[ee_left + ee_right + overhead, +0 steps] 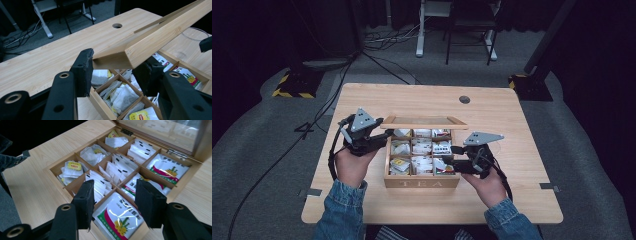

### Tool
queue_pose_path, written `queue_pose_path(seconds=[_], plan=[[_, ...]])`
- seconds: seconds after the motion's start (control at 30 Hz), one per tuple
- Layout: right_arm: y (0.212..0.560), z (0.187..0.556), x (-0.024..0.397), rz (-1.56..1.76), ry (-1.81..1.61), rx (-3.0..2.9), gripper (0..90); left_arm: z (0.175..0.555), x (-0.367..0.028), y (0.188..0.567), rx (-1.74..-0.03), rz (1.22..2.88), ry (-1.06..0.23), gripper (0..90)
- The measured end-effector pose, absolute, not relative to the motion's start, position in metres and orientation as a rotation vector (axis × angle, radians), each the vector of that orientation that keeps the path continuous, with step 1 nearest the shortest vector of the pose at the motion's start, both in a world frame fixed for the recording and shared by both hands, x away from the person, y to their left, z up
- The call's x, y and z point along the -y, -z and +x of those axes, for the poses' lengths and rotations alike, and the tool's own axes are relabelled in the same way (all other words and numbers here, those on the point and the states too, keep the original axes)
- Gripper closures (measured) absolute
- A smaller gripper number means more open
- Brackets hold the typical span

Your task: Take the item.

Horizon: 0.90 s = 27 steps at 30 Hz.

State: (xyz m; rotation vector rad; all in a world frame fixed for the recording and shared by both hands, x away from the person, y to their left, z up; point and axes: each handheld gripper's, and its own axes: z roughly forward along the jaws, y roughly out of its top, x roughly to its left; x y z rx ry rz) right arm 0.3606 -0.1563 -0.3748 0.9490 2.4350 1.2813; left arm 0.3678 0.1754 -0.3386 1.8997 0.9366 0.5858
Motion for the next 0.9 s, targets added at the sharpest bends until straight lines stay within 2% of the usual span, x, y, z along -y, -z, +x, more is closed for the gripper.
queue_pose_path(seconds=[0.9], plan=[[0.402, 0.369, 0.066, 0.777, -1.251, -2.6, 50.6, 0.365, -0.175, 0.34, -0.936, 1.905, -0.594, 51.7]])
